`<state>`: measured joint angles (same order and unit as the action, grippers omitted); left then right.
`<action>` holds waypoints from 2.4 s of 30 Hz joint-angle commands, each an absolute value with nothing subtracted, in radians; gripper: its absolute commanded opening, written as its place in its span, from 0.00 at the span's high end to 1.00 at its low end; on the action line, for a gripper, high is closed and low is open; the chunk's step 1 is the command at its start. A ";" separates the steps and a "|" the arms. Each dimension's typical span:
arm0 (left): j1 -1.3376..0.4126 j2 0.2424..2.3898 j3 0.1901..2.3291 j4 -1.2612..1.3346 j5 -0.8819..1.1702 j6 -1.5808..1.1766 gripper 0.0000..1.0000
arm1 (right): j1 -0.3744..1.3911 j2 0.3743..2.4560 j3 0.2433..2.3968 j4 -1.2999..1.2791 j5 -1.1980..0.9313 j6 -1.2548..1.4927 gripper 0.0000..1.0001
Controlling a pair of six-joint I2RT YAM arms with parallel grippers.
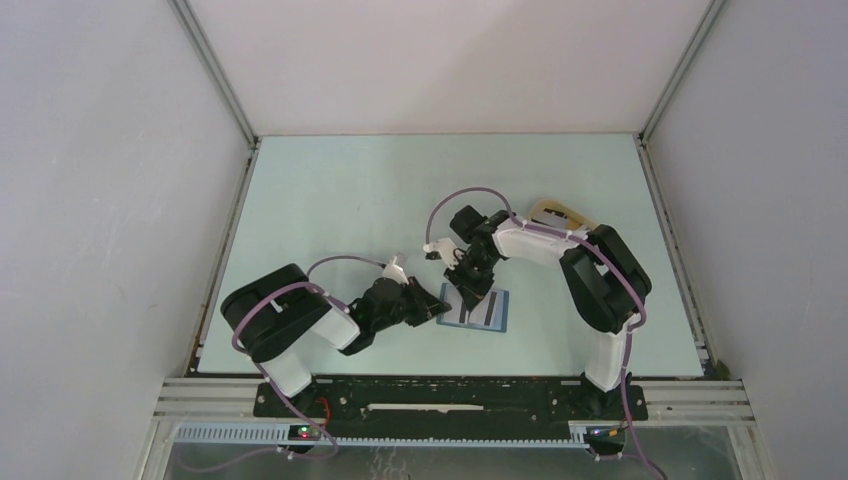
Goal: Put the credit cards into the card holder
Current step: Insert the credit card into the card holder, then close the card holder at the center of the board.
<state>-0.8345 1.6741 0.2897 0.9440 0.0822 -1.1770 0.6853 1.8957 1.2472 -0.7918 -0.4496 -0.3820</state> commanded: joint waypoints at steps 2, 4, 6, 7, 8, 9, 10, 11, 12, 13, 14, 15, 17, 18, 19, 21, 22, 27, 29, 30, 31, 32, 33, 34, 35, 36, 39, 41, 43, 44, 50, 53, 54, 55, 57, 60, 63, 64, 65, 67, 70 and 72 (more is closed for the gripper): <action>-0.826 1.697 0.285 0.903 0.078 -1.131 0.87 | 0.715 1.913 1.262 -0.772 -0.363 -0.386 0.88; -0.827 1.698 0.283 0.905 0.080 -1.131 0.87 | 0.716 1.909 1.255 -0.778 -0.353 -0.393 0.88; -0.825 1.700 0.284 0.907 0.081 -1.130 0.88 | 0.715 1.903 1.246 -0.787 -0.339 -0.401 0.88; -0.825 1.700 0.284 0.908 0.081 -1.130 0.88 | 0.715 1.900 1.241 -0.789 -0.335 -0.405 0.88; -0.825 1.699 0.284 0.908 0.082 -1.130 0.88 | 0.714 1.896 1.238 -0.794 -0.334 -0.410 0.88; -0.825 1.700 0.284 0.909 0.083 -1.129 0.88 | 0.713 1.891 1.233 -0.799 -0.331 -0.412 0.88; -0.825 1.700 0.283 0.910 0.082 -1.128 0.88 | 0.712 1.888 1.231 -0.803 -0.327 -0.417 0.88; -0.825 1.700 0.283 0.910 0.083 -1.129 0.88 | 0.710 1.882 1.227 -0.805 -0.327 -0.420 0.88; -0.824 1.701 0.284 0.911 0.084 -1.128 0.88 | 0.709 1.877 1.223 -0.808 -0.329 -0.422 0.88; -0.825 1.701 0.284 0.911 0.084 -1.129 0.88 | 0.707 1.873 1.221 -0.811 -0.330 -0.424 0.88; -0.824 1.701 0.284 0.911 0.084 -1.129 0.88 | 0.705 1.868 1.220 -0.812 -0.332 -0.427 0.88; -0.824 1.701 0.284 0.911 0.086 -1.129 0.88 | 0.702 1.866 1.220 -0.814 -0.339 -0.429 0.88; -0.824 1.701 0.285 0.911 0.086 -1.128 0.88 | 0.695 1.854 1.220 -0.819 -0.355 -0.432 0.88; -0.823 1.701 0.285 0.911 0.086 -1.128 0.88 | 0.692 1.848 1.220 -0.821 -0.363 -0.434 0.88; -0.823 1.701 0.285 0.911 0.087 -1.129 0.88 | 0.689 1.841 1.220 -0.823 -0.374 -0.435 0.88; -0.823 1.703 0.287 0.912 0.089 -1.126 0.88 | 0.680 1.820 1.220 -0.828 -0.396 -0.439 0.87; -0.824 1.704 0.287 0.918 0.092 -1.127 0.87 | 0.674 1.807 1.220 -0.829 -0.417 -0.444 0.87; -0.826 1.688 0.305 0.943 0.135 -1.085 0.85 | 0.633 1.689 1.220 -0.854 -0.564 -0.490 0.86; -0.826 1.658 0.313 0.939 0.140 -1.062 0.83 | 0.607 1.636 1.218 -0.872 -0.612 -0.519 0.86; -0.827 1.639 0.318 0.929 0.142 -1.049 0.83 | 0.592 1.608 1.214 -0.874 -0.629 -0.530 0.86; -0.827 1.620 0.324 0.909 0.144 -1.035 0.82 | 0.574 1.573 1.202 -0.872 -0.638 -0.545 0.86; -0.827 1.599 0.330 0.892 0.145 -1.020 0.82 | 0.559 1.535 1.186 -0.867 -0.643 -0.560 0.85; -0.828 1.580 0.334 0.876 0.147 -1.004 0.82 | 0.542 1.497 1.167 -0.856 -0.646 -0.575 0.85; -0.830 1.559 0.339 0.862 0.146 -0.985 0.81 | 0.525 1.451 1.146 -0.841 -0.651 -0.589 0.86; -0.831 1.538 0.343 0.846 0.144 -0.966 0.81 | 0.510 1.408 1.115 -0.822 -0.654 -0.600 0.85; -0.835 1.517 0.347 0.832 0.143 -0.934 0.81 | 0.488 1.358 1.095 -0.803 -0.659 -0.607 0.85; -0.848 1.441 0.351 0.800 0.122 -0.843 0.81 | 0.436 1.191 1.022 -0.729 -0.697 -0.625 0.85; -0.863 1.376 0.357 0.758 0.090 -0.765 0.81 | 0.394 1.111 0.968 -0.680 -0.764 -0.674 0.76; -0.882 1.302 0.371 0.718 0.058 -0.679 0.79 | 0.346 1.076 0.893 -0.650 -0.876 -0.749 0.64; -0.894 1.280 0.381 0.704 0.054 -0.636 0.78 | 0.327 1.080 0.859 -0.663 -0.929 -0.792 0.65; -0.897 1.354 0.494 0.678 0.232 -0.630 0.57 | 0.309 1.183 0.868 -0.676 -0.852 -0.752 0.65; -0.915 1.445 0.550 0.662 0.232 -0.694 0.49 | 0.300 1.252 0.926 -0.704 -0.791 -0.639 0.57; -0.924 1.467 0.566 0.642 0.212 -0.700 0.47 | 0.292 1.286 0.949 -0.725 -0.782 -0.614 0.57; -0.933 1.483 0.582 0.612 0.189 -0.703 0.46 | 0.285 1.321 0.978 -0.751 -0.773 -0.599 0.57; -0.948 1.509 0.611 0.540 0.142 -0.708 0.43 | 0.268 1.390 1.012 -0.795 -0.753 -0.575 0.57; -0.958 1.540 0.658 0.467 0.102 -0.710 0.39 | 0.251 1.465 1.038 -0.835 -0.746 -0.564 0.57; -0.967 1.579 0.709 0.405 0.081 -0.709 0.38 | 0.249 1.489 1.040 -0.829 -0.739 -0.544 0.57; -0.966 1.593 0.727 0.390 0.080 -0.710 0.37 | 0.249 1.495 1.040 -0.827 -0.737 -0.537 0.57; -0.967 1.609 0.741 0.376 0.080 -0.710 0.37 | 0.249 1.500 1.039 -0.824 -0.734 -0.533 0.57; -0.968 1.643 0.785 0.347 0.082 -0.710 0.36 | 0.250 1.507 1.039 -0.821 -0.732 -0.529 0.57; -0.968 1.684 0.838 0.290 0.077 -0.705 0.33 | 0.250 1.511 1.039 -0.816 -0.726 -0.522 0.58; -0.969 1.702 0.864 0.259 0.069 -0.703 0.33 | 0.250 1.512 1.040 -0.815 -0.720 -0.519 0.58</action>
<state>-0.9638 1.6722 0.7860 0.3389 0.0990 -0.7078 0.2501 1.5082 1.0145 -0.8066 -0.7330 -0.5442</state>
